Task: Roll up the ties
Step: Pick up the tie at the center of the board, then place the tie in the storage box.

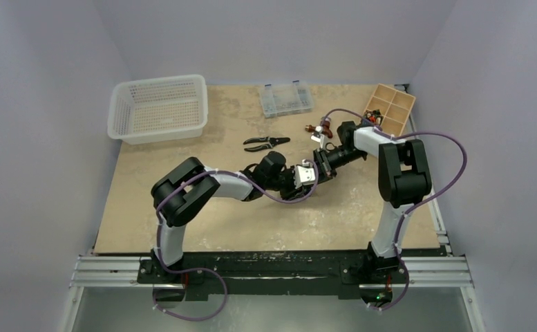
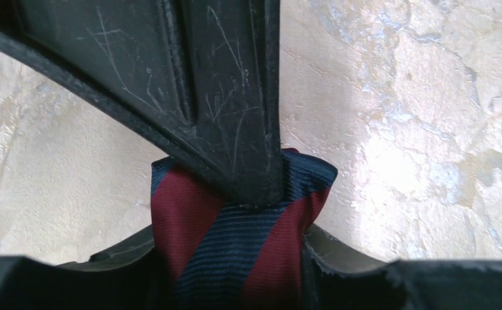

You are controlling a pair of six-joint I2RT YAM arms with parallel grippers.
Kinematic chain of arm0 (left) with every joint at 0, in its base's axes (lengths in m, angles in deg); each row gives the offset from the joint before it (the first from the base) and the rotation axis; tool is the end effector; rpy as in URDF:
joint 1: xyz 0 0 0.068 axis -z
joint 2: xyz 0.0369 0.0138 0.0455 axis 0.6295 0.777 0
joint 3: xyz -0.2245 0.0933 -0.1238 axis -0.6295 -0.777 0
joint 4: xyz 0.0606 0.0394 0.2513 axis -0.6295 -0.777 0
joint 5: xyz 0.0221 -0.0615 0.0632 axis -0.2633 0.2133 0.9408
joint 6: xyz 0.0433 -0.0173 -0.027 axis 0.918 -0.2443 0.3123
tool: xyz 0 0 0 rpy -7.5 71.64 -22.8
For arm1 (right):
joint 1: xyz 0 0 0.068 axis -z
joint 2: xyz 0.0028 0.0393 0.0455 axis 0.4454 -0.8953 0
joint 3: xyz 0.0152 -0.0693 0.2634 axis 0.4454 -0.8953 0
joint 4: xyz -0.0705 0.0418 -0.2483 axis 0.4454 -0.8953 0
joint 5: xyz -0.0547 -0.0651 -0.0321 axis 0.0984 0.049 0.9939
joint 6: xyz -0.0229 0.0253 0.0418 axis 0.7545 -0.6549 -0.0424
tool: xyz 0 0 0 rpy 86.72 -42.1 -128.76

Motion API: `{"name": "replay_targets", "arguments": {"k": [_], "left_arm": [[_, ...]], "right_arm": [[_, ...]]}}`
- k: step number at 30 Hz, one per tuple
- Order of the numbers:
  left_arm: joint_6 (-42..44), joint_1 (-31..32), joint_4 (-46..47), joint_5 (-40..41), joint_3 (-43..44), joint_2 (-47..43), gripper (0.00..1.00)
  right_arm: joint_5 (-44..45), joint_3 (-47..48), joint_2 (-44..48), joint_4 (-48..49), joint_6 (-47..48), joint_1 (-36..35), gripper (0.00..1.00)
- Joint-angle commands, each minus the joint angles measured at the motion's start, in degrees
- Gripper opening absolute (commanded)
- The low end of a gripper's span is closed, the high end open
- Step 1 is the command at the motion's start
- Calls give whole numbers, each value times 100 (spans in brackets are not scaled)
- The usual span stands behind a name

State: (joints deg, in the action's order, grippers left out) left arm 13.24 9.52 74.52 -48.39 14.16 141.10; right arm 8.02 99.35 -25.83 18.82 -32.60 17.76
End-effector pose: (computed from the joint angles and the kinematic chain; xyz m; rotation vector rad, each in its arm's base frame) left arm 0.2538 -0.3103 0.1303 1.4204 1.6513 -0.7781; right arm 0.3298 0.0814 0.1530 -0.6395 2.6125 1.5309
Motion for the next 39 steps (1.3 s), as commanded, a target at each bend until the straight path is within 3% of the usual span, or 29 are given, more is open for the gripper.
{"name": "replay_targets", "arguments": {"k": [1, 3, 4, 5, 16, 21, 29, 39], "left_arm": [[89, -45, -44, -274, -235, -392, 48], [-46, -46, -61, -381, -244, -549, 74], [-116, -46, -107, -421, -238, -648, 91], [-164, -46, -177, -418, -235, -751, 99], [-324, -649, -1721, -1286, -350, -1701, 100], [-233, -851, -2046, -1355, -323, -1923, 100], [-520, -927, -1864, -1230, -263, -1928, 100], [-1139, -1281, -1859, -1393, -247, -1862, 100]], "right_arm": [[-197, 136, 356, -192, -24, 2, 0], [-100, 227, 372, -223, -30, 44, 0], [-46, 321, 380, -281, 13, 81, 0], [4, 410, 388, -351, 70, 123, 0], [1192, 1888, 542, -1864, 1239, 999, 0], [1705, 3063, 484, -2397, 1543, 1612, 0], [3446, 4198, 702, -2455, 2403, 2394, 0], [5098, 4683, 551, -2055, 3823, 2489, 0]]}}
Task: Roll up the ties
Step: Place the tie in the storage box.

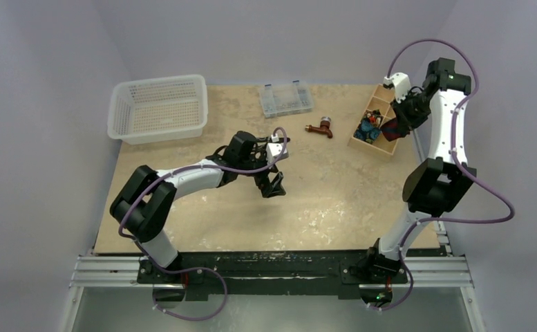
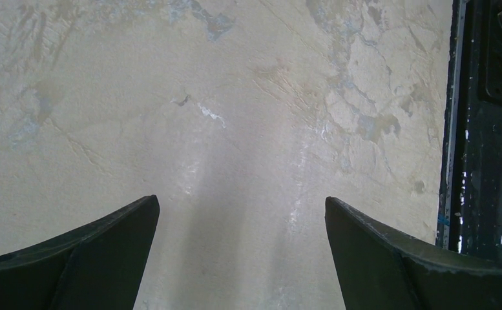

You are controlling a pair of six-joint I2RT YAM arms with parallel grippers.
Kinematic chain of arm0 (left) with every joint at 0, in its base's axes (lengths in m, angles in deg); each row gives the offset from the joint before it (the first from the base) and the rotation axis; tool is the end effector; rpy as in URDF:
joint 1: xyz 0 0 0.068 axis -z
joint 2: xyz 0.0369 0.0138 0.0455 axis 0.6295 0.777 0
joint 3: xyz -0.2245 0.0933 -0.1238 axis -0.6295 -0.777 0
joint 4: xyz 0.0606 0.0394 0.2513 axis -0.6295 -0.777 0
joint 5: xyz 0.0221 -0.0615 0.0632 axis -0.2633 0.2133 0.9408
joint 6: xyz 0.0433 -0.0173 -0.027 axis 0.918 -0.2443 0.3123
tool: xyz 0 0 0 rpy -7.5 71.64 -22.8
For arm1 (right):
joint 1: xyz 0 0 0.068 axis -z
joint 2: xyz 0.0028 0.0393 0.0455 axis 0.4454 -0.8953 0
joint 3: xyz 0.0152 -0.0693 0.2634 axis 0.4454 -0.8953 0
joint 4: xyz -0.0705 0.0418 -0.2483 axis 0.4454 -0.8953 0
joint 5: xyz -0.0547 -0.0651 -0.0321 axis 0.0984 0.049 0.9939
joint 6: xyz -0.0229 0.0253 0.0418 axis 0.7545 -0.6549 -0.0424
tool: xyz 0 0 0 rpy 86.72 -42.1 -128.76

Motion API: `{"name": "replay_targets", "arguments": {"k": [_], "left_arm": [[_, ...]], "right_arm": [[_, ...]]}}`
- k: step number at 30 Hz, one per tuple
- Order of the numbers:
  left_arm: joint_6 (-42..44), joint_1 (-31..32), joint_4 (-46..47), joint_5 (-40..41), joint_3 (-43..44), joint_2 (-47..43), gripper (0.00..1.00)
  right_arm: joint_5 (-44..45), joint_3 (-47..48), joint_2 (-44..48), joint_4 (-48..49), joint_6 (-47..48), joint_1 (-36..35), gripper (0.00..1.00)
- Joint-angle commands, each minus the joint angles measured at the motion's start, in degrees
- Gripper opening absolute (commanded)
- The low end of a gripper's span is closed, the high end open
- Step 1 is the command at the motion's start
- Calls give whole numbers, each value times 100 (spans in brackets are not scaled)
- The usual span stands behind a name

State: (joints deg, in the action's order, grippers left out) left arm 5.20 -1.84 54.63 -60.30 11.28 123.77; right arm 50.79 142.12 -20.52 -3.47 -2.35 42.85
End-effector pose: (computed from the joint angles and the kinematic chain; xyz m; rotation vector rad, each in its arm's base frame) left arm 0.2665 -0.2292 0.1964 1.2348 1.8793 -0.9800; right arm 0.3589 -0.0951 0.3580 -0.8718 2.5226 0.0346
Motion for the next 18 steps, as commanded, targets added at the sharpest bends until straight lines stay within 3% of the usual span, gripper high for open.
{"name": "replay_targets", "arguments": {"k": [1, 10, 18], "left_arm": [[-341, -155, 136, -170, 29, -144, 100], [-516, -172, 214, 1, -138, -236, 100], [-534, -169, 147, 151, -168, -266, 100]], "right_arm": [[948, 437, -16, 211, 952, -22, 0], [1412, 162, -154, 632, 2241, -206, 0], [1711, -122, -413, 744, 2505, -554, 0]]}}
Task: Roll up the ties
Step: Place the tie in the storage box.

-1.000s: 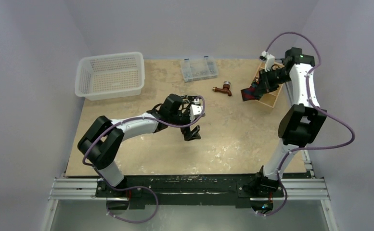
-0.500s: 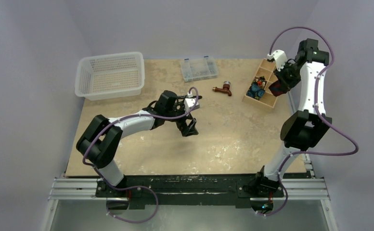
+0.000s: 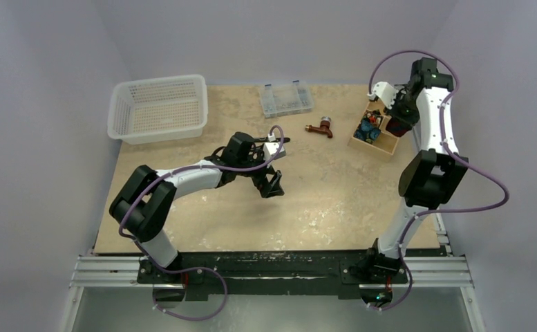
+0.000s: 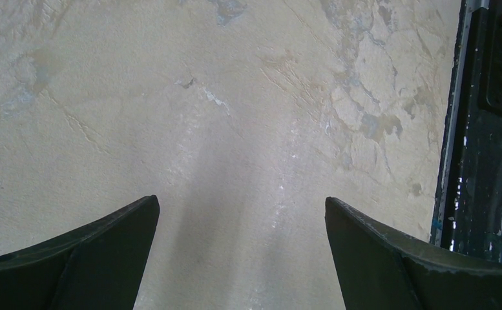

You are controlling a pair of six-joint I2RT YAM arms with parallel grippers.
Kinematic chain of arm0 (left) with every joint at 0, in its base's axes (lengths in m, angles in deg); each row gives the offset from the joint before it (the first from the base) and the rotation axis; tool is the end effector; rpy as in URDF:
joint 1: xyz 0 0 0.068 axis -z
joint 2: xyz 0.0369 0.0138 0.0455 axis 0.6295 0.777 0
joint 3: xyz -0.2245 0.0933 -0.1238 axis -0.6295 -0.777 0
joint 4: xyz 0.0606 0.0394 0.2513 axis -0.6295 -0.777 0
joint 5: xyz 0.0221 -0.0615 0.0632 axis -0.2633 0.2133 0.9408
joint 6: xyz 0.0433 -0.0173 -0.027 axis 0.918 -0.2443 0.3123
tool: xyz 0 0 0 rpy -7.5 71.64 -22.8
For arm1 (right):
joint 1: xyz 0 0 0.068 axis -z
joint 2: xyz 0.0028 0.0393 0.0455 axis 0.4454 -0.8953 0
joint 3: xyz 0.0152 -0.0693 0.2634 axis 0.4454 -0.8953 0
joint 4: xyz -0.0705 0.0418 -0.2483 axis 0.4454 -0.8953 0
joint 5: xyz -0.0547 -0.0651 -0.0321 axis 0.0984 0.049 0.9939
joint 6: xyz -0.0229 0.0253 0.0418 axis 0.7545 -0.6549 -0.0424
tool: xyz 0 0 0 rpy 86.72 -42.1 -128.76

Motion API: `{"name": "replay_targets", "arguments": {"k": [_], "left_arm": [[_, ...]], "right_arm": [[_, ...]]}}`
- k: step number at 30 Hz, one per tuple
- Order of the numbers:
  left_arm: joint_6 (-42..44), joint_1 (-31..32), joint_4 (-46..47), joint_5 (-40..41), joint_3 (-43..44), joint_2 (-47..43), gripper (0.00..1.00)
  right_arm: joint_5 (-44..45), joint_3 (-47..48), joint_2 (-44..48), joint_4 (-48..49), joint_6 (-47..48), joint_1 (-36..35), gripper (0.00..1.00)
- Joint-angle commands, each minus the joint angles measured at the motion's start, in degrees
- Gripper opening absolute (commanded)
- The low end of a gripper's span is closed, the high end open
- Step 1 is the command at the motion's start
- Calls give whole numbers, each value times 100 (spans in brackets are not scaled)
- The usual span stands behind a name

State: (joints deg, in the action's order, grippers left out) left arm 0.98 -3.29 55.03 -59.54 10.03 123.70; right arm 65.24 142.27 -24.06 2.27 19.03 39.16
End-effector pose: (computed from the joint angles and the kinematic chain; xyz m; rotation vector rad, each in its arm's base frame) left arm 0.2697 -0.2201 0.1906 1.1404 1.9661 -0.9920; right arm 0.3869 -0.0859 0.3392 -1.4015 2.4063 -0.3678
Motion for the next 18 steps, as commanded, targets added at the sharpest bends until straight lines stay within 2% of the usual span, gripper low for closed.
{"name": "replay_targets", "arguments": {"k": [1, 11, 18], "left_arm": [[-106, -34, 106, 91, -42, -271, 100], [-146, -48, 76, 118, -29, -265, 100], [-125, -96, 21, 152, -46, -271, 100]], "right_arm": [[296, -197, -86, 189, 363, -213, 0], [577, -881, -294, 551, 314, -283, 0], [611, -944, -575, 715, 276, -335, 0]]}}
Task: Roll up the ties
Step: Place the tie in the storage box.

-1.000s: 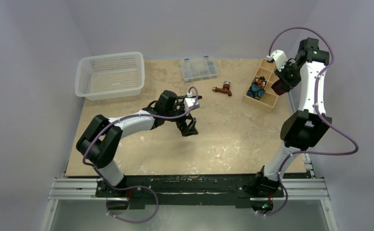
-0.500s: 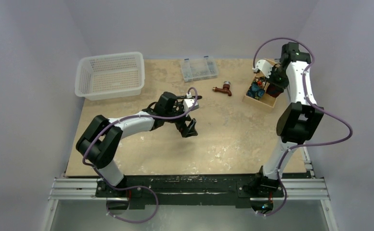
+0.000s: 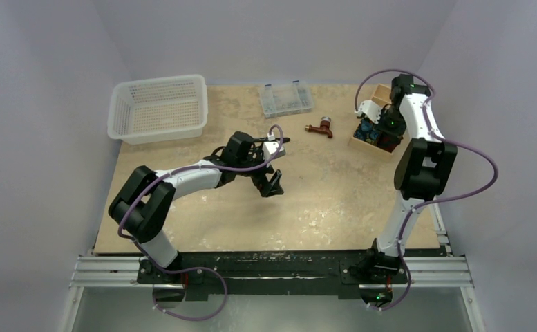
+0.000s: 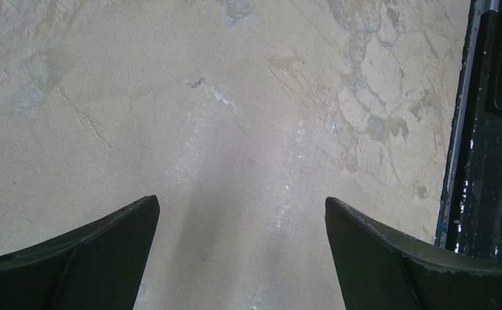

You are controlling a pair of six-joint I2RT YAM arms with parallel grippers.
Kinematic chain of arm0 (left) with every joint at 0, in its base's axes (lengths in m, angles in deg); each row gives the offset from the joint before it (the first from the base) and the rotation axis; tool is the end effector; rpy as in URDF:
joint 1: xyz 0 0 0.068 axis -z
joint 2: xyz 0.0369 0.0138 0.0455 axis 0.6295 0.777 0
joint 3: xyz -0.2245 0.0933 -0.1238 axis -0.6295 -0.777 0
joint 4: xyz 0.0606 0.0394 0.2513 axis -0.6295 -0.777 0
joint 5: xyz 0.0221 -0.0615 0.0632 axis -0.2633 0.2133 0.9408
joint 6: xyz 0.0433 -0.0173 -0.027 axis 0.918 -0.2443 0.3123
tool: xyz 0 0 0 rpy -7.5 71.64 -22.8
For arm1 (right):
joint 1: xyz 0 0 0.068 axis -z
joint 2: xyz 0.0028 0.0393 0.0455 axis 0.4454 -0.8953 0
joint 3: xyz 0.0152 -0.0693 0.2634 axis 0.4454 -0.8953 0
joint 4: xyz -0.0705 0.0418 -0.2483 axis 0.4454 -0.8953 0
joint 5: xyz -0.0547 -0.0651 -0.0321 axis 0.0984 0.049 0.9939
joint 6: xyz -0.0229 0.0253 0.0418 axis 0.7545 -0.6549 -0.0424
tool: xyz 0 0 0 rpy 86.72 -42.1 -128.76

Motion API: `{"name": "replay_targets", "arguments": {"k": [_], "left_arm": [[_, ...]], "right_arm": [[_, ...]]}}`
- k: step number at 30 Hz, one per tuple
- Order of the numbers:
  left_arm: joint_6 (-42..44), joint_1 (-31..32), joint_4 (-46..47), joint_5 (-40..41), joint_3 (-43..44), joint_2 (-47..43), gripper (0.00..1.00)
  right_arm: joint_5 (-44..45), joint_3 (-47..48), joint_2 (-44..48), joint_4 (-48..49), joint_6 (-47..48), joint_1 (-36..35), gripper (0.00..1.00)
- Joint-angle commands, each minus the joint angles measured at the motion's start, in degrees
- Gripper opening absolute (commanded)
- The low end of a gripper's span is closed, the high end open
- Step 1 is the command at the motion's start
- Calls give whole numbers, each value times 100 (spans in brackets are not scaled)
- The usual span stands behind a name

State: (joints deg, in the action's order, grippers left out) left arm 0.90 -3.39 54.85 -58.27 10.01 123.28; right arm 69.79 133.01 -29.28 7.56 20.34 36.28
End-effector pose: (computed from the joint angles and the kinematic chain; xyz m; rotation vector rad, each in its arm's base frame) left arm 0.2700 -0.2188 0.1924 1.1266 1.9720 -0.9666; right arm 0.4075 -0.0722 0.2615 -1.5657 2.5126 -0.3081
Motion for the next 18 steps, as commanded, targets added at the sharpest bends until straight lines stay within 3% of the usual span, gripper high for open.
{"name": "replay_targets", "arguments": {"k": [1, 11, 14, 18], "left_arm": [[-107, -96, 31, 28, -48, -234, 100], [53, -221, -244, 37, 51, -280, 100], [108, -279, -336, 46, 110, -301, 100], [128, -333, -513, 46, 142, -358, 100]], "right_arm": [[142, -33, -86, 200, 148, -69, 0], [84, 65, -606, 309, 163, -137, 0], [75, 175, -721, 300, 47, -136, 11], [36, 194, -646, 246, -44, -136, 33]]}}
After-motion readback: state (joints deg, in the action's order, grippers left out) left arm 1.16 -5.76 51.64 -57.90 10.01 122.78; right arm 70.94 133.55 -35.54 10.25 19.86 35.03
